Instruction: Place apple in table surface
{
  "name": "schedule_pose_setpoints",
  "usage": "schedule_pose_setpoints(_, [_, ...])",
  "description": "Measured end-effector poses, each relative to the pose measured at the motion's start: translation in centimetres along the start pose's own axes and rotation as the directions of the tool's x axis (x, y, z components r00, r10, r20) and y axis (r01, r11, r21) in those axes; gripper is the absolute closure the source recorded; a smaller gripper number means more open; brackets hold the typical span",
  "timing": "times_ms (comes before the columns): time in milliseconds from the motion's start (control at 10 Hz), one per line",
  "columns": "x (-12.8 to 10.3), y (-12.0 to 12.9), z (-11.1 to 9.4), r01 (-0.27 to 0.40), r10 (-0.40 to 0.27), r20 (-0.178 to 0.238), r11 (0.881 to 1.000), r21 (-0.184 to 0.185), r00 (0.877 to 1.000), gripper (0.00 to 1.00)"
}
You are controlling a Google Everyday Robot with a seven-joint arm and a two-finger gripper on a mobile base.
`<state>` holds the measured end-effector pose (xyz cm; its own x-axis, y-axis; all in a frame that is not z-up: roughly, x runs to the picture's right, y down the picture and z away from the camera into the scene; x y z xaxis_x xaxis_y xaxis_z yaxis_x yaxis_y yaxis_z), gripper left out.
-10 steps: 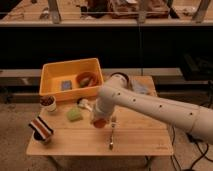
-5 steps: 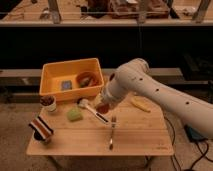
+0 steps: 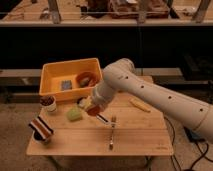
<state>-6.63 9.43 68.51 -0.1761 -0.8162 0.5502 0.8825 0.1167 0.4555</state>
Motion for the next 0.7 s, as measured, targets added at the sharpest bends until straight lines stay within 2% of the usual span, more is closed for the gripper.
schedule_pose_setpoints(100, [-1.0,-0.1,3.0,0.016,-0.016,0.04,1.0,-0.001,0.999,1.0])
schedule_pose_setpoints(300, [-3.1,0.5,7.6,0.028,-0.027,0.1,1.0,-0.012,0.995,1.0])
schedule_pose_setpoints(400, [-4.4,1.0,10.4,0.033,-0.029,0.129,0.999,-0.026,0.991,1.0])
schedule_pose_setpoints(500, [-5.4,1.5,12.4,0.032,-0.026,0.143,0.999,-0.035,0.989,1.0])
schedule_pose_setpoints(700, [-6.5,2.7,14.7,0.032,-0.024,0.148,0.998,-0.053,0.989,1.0])
